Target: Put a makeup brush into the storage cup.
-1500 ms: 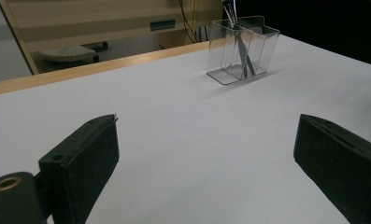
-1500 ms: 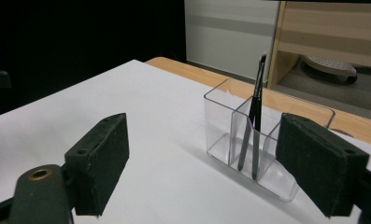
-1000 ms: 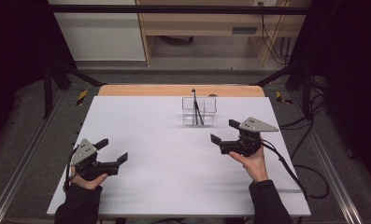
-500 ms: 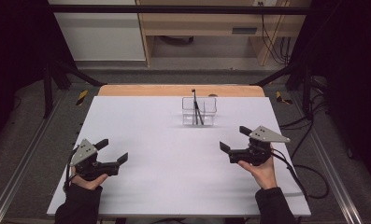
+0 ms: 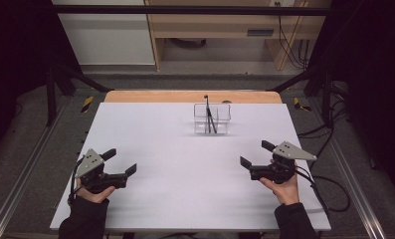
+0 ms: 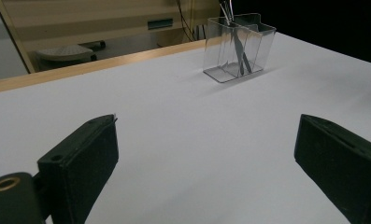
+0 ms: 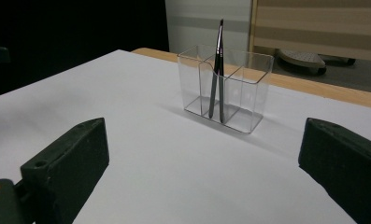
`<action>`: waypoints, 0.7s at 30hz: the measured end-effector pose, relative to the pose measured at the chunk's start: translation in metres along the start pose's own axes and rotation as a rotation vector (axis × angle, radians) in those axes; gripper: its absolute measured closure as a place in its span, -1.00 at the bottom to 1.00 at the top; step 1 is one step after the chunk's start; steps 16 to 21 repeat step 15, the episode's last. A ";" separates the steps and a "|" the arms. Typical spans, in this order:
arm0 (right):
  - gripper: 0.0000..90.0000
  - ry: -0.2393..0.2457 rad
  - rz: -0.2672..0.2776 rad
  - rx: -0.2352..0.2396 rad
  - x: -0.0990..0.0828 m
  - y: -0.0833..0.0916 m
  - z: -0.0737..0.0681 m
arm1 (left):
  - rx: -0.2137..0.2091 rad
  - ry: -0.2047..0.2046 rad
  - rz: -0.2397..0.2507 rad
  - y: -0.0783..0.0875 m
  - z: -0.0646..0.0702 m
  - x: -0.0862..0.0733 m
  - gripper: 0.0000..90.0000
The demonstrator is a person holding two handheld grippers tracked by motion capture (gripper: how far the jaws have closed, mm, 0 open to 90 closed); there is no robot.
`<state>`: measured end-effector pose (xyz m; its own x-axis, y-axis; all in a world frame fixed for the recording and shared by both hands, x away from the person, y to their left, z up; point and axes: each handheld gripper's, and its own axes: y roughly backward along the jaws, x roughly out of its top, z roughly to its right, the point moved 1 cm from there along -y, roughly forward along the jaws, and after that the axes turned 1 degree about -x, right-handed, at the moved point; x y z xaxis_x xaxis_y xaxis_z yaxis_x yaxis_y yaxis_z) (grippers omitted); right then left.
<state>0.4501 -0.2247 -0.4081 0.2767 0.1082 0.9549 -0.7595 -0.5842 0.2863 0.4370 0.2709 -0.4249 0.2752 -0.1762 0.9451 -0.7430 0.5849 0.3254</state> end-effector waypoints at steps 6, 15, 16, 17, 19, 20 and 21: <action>-0.95 -0.013 0.004 -0.016 -0.005 0.007 0.004 | 0.000 -0.003 -0.001 0.000 0.000 0.000 -0.87; -0.95 -0.029 -0.011 -0.021 -0.009 0.007 0.006 | 0.001 -0.005 -0.003 -0.001 0.001 0.000 -0.87; -0.95 -0.029 -0.011 -0.021 -0.009 0.007 0.006 | 0.001 -0.005 -0.003 -0.001 0.001 0.000 -0.87; -0.95 -0.029 -0.011 -0.021 -0.009 0.007 0.006 | 0.001 -0.005 -0.003 -0.001 0.001 0.000 -0.87; -0.95 -0.029 -0.011 -0.021 -0.009 0.007 0.006 | 0.001 -0.005 -0.003 -0.001 0.001 0.000 -0.87; -0.95 -0.029 -0.011 -0.021 -0.009 0.007 0.006 | 0.001 -0.005 -0.003 -0.001 0.001 0.000 -0.87; -0.95 -0.029 -0.011 -0.021 -0.009 0.007 0.006 | 0.001 -0.005 -0.003 -0.001 0.001 0.000 -0.87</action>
